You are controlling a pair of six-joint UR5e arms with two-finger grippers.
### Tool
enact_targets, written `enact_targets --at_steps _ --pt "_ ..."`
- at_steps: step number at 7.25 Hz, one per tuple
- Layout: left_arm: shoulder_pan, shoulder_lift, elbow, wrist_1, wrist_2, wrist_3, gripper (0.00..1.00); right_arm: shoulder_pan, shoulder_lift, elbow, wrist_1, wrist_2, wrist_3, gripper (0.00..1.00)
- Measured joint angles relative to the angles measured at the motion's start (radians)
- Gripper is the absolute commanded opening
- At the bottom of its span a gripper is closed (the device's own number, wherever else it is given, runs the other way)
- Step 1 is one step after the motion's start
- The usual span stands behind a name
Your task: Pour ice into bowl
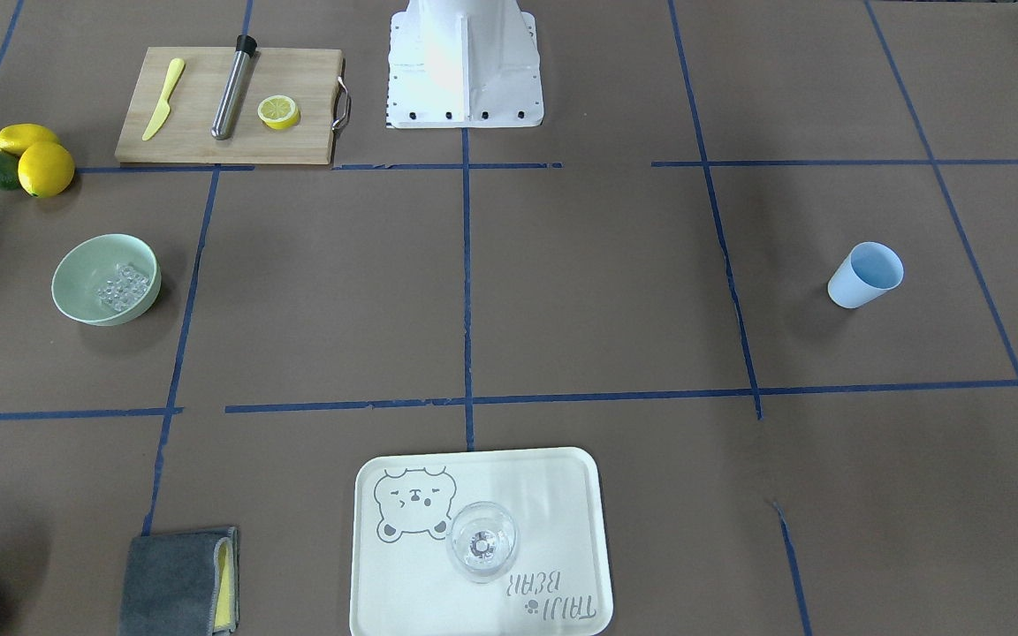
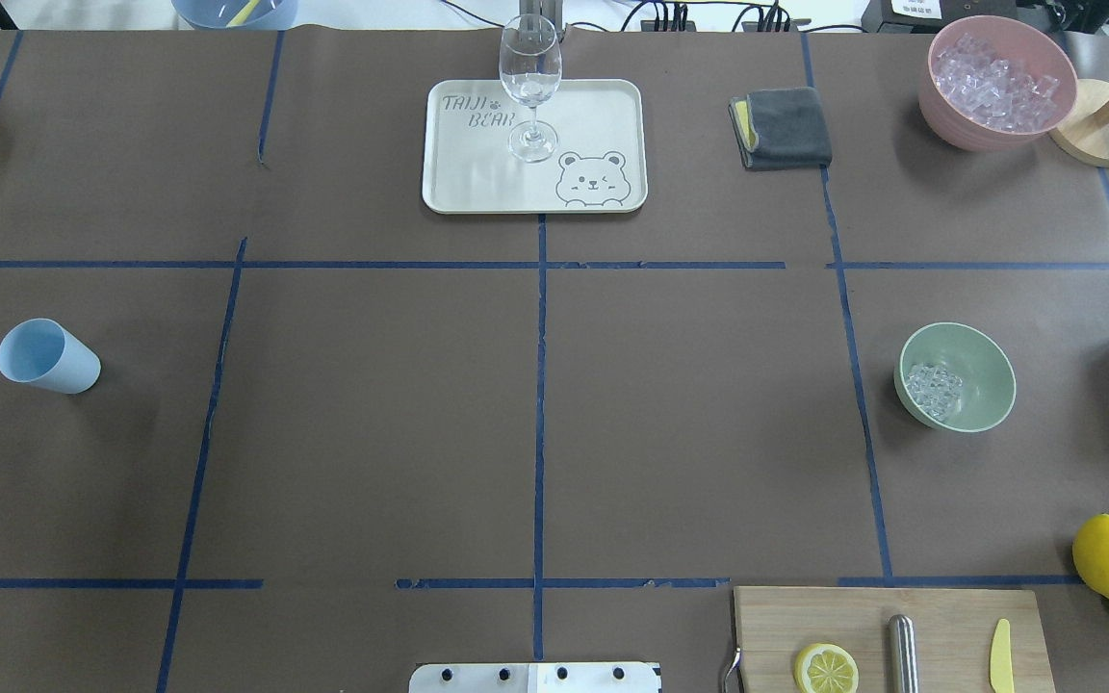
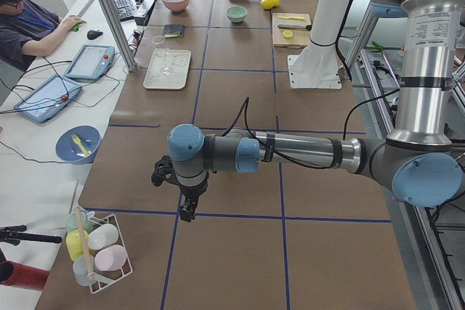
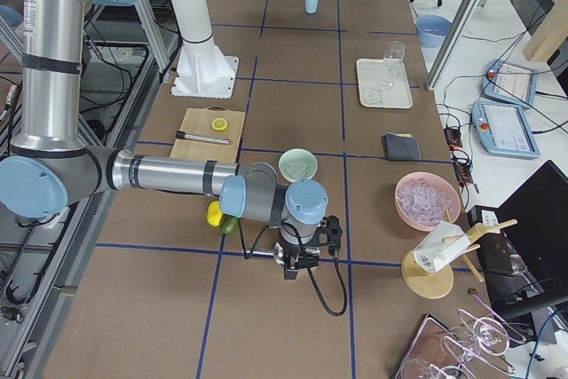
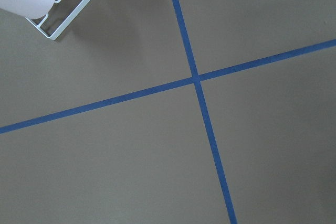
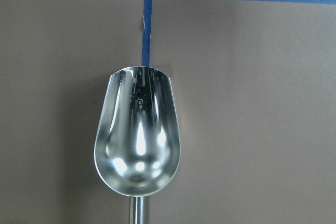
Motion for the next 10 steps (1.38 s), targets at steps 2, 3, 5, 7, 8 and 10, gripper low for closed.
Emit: enact_targets --at_steps 2,3,5,7,8,10 --pt "0.001 0.003 0.013 -0.001 0.0 0.003 1.0 0.0 0.0 0.004 0.0 -0.003 -0.004 1.0" --pt "0.001 0.005 0.018 -0.002 -0.003 0.006 1.0 0.0 0.002 0.004 0.001 -0.003 -0.005 1.0" --pt "0.002 0.005 0.022 -0.003 -0.005 0.007 1.0 0.0 0.004 0.015 0.001 -0.013 -0.002 1.0" --pt "0.001 0.008 0.024 -0.001 -0.006 0.006 1.0 0.0 0.005 0.03 0.001 -0.036 0.004 1.0" --pt "0.0 0.009 0.025 0.0 -0.006 0.006 1.0 0.0 0.005 0.034 0.001 -0.039 0.007 1.0" --pt "0.0 0.007 0.024 0.001 -0.006 0.007 1.0 -0.001 0.003 0.035 0.001 -0.04 0.004 1.0"
